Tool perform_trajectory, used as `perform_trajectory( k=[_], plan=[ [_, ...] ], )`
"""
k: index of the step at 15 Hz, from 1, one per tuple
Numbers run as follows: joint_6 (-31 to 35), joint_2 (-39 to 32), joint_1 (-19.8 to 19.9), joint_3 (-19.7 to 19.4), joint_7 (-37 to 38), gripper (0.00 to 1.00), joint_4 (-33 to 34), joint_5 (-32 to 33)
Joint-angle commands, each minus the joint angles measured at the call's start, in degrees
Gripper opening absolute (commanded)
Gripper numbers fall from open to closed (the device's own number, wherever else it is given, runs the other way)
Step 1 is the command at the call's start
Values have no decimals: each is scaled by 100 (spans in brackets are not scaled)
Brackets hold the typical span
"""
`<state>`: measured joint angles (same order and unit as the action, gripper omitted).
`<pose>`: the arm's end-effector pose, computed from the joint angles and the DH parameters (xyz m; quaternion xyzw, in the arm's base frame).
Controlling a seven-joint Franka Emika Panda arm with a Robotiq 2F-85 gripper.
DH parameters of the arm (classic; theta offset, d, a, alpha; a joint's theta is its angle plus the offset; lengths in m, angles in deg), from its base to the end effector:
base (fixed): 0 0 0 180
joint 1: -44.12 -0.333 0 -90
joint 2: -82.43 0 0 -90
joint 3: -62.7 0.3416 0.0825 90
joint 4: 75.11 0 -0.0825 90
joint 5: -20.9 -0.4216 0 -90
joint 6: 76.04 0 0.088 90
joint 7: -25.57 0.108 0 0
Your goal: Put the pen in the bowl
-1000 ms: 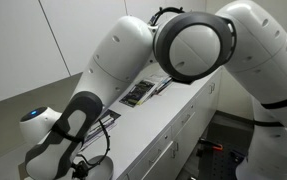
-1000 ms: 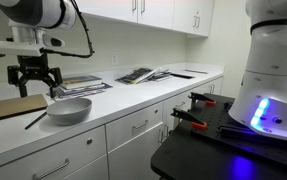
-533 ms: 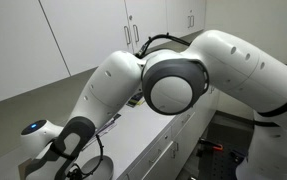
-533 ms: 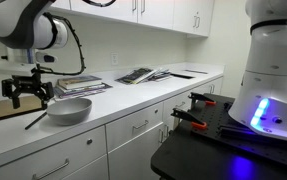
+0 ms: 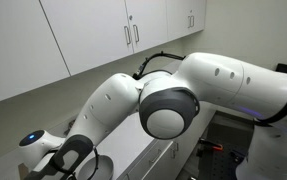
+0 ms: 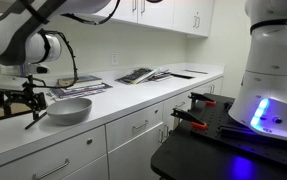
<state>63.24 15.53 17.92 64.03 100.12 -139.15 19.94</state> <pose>0.7317 0.3744 0.0832 -0.9089 0.4104 -0.0333 0.0667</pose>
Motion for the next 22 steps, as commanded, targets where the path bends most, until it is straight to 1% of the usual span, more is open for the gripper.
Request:
perform_trajectory(
  k=[1,4,7,10,15,16,17,18,19,22],
  plan=[
    [-336,-405,-70,-144,150,100,683,-125],
    [-474,-617,-66,-177,188,100,974,-134],
    [-655,-783,-39,-167,194,92,1250,-148],
    [-856,-942,-16,-155,213,88,1528,-161],
    [-1101,-1215,-2,-135,295,87,1958,-151],
    [-1143,-1261,2,-130,296,84,2030,-150],
    [-1110,-1250,20,-100,307,76,1999,-108],
    [-1109,-1282,21,-101,311,71,2048,-106],
    [-1095,-1301,19,-109,319,54,2078,-101],
    [-1102,-1329,14,-121,333,30,2162,-89]
  ],
)
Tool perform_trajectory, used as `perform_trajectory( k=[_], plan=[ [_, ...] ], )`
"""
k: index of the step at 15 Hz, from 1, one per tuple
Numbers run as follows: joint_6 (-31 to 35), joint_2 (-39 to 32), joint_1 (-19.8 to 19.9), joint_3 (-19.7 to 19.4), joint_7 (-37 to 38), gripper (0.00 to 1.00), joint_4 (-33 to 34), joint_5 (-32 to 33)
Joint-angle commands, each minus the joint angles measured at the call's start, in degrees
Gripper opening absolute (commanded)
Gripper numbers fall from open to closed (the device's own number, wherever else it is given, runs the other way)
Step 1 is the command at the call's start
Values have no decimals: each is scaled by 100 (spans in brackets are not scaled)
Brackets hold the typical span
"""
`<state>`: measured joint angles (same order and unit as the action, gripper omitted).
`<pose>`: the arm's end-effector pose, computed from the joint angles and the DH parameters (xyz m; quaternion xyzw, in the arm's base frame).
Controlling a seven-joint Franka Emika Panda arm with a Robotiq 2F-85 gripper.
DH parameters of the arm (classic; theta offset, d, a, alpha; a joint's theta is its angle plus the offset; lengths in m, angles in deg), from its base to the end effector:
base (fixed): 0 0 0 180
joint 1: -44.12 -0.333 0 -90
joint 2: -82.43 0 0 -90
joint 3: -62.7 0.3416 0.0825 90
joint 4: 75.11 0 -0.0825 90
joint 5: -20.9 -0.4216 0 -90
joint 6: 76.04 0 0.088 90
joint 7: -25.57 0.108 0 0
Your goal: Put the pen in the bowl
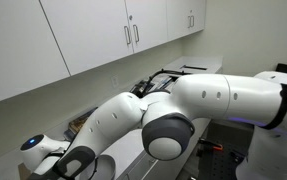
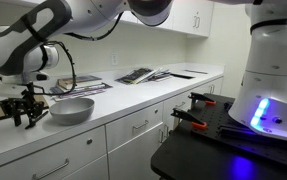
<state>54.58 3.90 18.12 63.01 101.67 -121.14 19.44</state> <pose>0.7573 0.3728 0.0508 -0.9015 0.4295 -0.0233 0.0491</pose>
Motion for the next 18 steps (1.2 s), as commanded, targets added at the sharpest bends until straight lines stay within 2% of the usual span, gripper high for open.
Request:
perform_trajectory(
  k=[1,4,14,18],
  plan=[
    [-246,-177,-10,-27,193,23,383,-33],
    [-339,-197,-3,-27,283,1,432,-38],
    [-465,70,27,126,282,3,439,-94],
    [-964,383,-18,52,559,3,358,-55]
  ],
)
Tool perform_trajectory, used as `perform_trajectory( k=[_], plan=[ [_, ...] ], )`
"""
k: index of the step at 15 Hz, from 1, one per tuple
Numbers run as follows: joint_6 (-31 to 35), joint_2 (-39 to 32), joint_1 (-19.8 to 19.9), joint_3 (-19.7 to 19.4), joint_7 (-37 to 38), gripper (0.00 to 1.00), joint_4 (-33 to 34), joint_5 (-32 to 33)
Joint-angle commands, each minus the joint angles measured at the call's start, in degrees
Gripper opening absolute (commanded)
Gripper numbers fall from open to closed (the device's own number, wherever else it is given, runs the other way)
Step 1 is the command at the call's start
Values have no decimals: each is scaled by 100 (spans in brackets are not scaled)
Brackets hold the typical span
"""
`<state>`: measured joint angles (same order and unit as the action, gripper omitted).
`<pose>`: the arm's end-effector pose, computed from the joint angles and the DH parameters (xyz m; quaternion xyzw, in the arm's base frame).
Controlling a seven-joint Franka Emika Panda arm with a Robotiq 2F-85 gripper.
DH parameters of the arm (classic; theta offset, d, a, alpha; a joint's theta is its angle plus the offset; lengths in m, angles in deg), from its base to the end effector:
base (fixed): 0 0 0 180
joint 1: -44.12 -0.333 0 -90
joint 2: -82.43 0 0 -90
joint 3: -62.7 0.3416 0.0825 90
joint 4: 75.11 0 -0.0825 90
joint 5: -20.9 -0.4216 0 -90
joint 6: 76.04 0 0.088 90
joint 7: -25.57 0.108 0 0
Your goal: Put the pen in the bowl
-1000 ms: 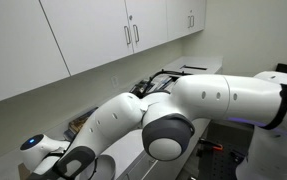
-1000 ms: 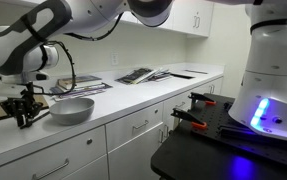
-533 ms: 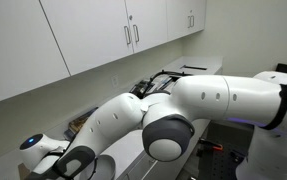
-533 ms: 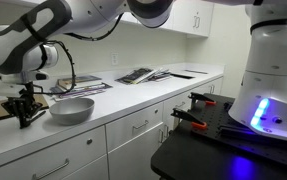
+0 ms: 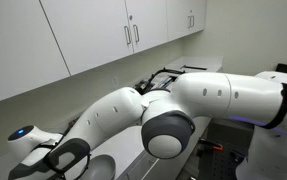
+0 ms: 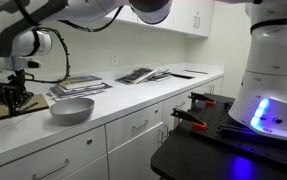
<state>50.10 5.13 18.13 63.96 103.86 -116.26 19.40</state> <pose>0.7713 0.3872 0.1042 -0.8931 0.4444 -0.0238 0.0663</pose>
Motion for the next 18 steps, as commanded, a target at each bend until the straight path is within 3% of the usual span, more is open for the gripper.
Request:
perform_trajectory(
  k=[1,12,18],
  plan=[
    [-658,353,-64,-114,474,3,-184,14],
    [-1321,1203,60,-139,1378,3,-1191,-170],
    [-526,2065,200,-194,1899,3,-2680,-319]
  ],
)
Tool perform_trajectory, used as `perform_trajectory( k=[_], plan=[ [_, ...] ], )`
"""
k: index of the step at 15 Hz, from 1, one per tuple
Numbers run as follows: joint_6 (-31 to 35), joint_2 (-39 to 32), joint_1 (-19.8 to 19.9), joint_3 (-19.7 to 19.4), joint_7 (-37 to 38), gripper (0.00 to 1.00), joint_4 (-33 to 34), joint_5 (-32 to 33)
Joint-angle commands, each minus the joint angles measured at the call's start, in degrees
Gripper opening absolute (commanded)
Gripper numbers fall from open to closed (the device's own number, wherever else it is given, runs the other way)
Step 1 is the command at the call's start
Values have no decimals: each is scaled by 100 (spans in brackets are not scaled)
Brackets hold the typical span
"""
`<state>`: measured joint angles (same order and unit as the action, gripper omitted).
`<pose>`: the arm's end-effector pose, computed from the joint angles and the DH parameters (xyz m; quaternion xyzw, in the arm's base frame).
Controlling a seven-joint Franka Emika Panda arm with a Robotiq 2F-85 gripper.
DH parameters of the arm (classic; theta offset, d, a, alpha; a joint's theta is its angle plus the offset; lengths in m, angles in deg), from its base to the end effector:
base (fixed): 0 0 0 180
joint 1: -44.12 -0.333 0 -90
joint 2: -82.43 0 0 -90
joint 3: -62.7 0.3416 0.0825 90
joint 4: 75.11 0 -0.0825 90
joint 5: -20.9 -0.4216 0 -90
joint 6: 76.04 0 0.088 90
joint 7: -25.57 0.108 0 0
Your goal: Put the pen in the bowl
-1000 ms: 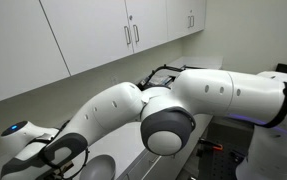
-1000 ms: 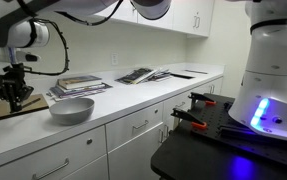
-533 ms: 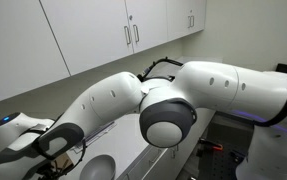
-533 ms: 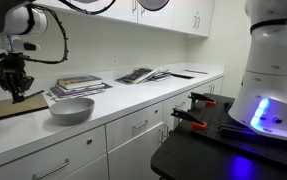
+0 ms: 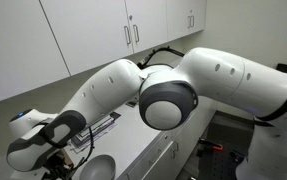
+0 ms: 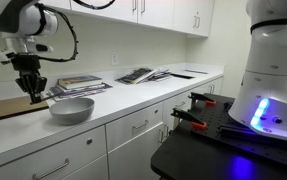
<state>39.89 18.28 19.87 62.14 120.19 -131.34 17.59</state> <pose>0.7559 0.3386 0.1512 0.8072 -0.5886 -0.0379 0.0226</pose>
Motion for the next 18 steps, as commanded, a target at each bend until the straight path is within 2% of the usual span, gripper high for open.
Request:
perform_trajectory(
  k=[1,7,10,14,18],
  plan=[
    [604,912,48,-6,307,3,-1430,-151],
    [1114,1880,125,10,648,3,-3212,-256],
    [2171,2211,220,28,597,3,-4141,-307],
    [3439,2384,366,105,419,3,-4951,-536],
    [4031,2565,509,309,57,3,-5348,-818]
  ],
)
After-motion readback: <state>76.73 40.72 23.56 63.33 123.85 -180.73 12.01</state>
